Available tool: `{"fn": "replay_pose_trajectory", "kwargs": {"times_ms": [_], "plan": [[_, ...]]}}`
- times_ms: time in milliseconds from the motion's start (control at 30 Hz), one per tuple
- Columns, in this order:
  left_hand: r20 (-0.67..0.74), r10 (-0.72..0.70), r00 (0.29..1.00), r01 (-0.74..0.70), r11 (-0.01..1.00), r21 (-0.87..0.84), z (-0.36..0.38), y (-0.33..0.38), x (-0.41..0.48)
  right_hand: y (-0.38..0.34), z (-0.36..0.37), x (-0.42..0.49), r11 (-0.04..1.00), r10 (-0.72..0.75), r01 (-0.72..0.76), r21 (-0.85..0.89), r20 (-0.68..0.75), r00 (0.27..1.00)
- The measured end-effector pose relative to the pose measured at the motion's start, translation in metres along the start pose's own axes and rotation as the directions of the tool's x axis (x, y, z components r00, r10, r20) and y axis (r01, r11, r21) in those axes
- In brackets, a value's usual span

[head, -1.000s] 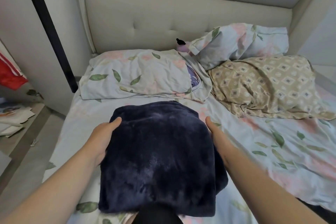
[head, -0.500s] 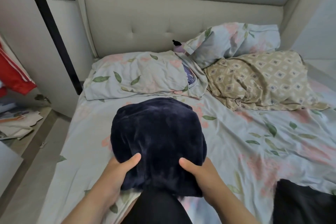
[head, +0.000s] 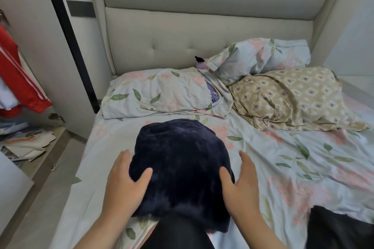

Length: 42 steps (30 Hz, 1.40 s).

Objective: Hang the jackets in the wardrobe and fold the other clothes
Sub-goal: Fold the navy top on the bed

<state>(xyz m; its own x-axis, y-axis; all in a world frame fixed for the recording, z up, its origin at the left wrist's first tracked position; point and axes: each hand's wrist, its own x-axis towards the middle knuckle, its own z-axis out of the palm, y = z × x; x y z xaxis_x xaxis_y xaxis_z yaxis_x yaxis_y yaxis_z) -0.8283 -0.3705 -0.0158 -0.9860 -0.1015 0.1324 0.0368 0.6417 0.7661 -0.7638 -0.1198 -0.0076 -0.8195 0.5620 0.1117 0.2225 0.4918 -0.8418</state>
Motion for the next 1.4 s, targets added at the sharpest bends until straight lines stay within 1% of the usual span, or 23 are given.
{"fn": "replay_pose_trajectory", "kwargs": {"times_ms": [33,67,100,133,167,200,233,300,367,433,567,633,700,767,833,933,1100,1233,1400], "plan": [[0.056,0.190,0.980,-0.196,0.971,0.138,0.003,0.004,0.002,-0.008,0.004,0.004,0.968,-0.205,0.207,-0.140,0.031,0.978],[0.164,0.312,0.936,-0.344,0.910,0.230,0.008,0.009,0.006,-0.017,0.012,0.011,0.906,-0.332,0.353,-0.231,0.125,0.935],[0.264,0.374,0.889,-0.443,0.848,0.291,0.016,0.013,0.011,-0.024,0.022,0.019,0.848,-0.382,0.440,-0.297,0.234,0.894],[0.333,0.398,0.855,-0.503,0.792,0.345,0.025,0.017,0.017,-0.027,0.033,0.029,0.800,-0.375,0.482,-0.359,0.327,0.867],[0.376,0.398,0.837,-0.533,0.750,0.392,0.034,0.020,0.024,-0.026,0.043,0.039,0.769,-0.333,0.491,-0.410,0.398,0.855],[0.402,0.385,0.831,-0.543,0.721,0.431,0.043,0.022,0.031,-0.024,0.052,0.047,0.758,-0.278,0.476,-0.446,0.439,0.854],[0.427,0.354,0.832,-0.536,0.710,0.456,0.050,0.023,0.036,-0.020,0.059,0.055,0.765,-0.224,0.448,-0.464,0.460,0.859],[0.472,0.265,0.841,-0.496,0.727,0.476,0.063,0.018,0.048,-0.009,0.073,0.066,0.777,-0.166,0.410,-0.477,0.473,0.865],[0.503,0.191,0.843,-0.456,0.749,0.480,0.075,0.007,0.056,0.002,0.087,0.072,0.758,-0.175,0.424,-0.496,0.472,0.864],[0.513,0.161,0.843,-0.438,0.760,0.481,0.084,-0.004,0.060,0.010,0.099,0.074,0.737,-0.195,0.442,-0.511,0.465,0.863],[0.500,0.152,0.853,-0.427,0.753,0.500,0.099,-0.011,0.066,0.026,0.111,0.081,0.734,-0.192,0.433,-0.524,0.451,0.872],[0.466,0.174,0.867,-0.428,0.737,0.522,0.105,-0.006,0.072,0.031,0.115,0.087,0.736,-0.182,0.427,-0.525,0.454,0.872],[0.405,0.261,0.876,-0.458,0.711,0.533,0.109,0.000,0.079,0.032,0.119,0.093,0.738,-0.194,0.428,-0.523,0.443,0.875],[0.375,0.349,0.859,-0.505,0.699,0.506,0.113,-0.001,0.084,0.031,0.120,0.094,0.745,-0.227,0.419,-0.520,0.394,0.891],[0.374,0.376,0.848,-0.526,0.689,0.499,0.120,-0.011,0.086,0.034,0.122,0.091,0.773,-0.247,0.391,-0.499,0.330,0.911],[0.359,0.327,0.874,-0.478,0.715,0.510,0.129,-0.026,0.087,0.042,0.127,0.086,0.803,-0.241,0.362,-0.473,0.298,0.924],[0.364,0.225,0.904,-0.392,0.777,0.492,0.140,-0.031,0.098,0.047,0.134,0.099,0.780,-0.188,0.366,-0.507,0.367,0.911],[0.403,0.161,0.901,-0.356,0.804,0.475,0.145,-0.031,0.106,0.047,0.139,0.108,0.768,-0.148,0.367,-0.525,0.412,0.899],[0.469,0.081,0.880,-0.327,0.819,0.472,0.149,-0.030,0.115,0.045,0.142,0.118,0.736,-0.088,0.371,-0.567,0.463,0.882]]}}
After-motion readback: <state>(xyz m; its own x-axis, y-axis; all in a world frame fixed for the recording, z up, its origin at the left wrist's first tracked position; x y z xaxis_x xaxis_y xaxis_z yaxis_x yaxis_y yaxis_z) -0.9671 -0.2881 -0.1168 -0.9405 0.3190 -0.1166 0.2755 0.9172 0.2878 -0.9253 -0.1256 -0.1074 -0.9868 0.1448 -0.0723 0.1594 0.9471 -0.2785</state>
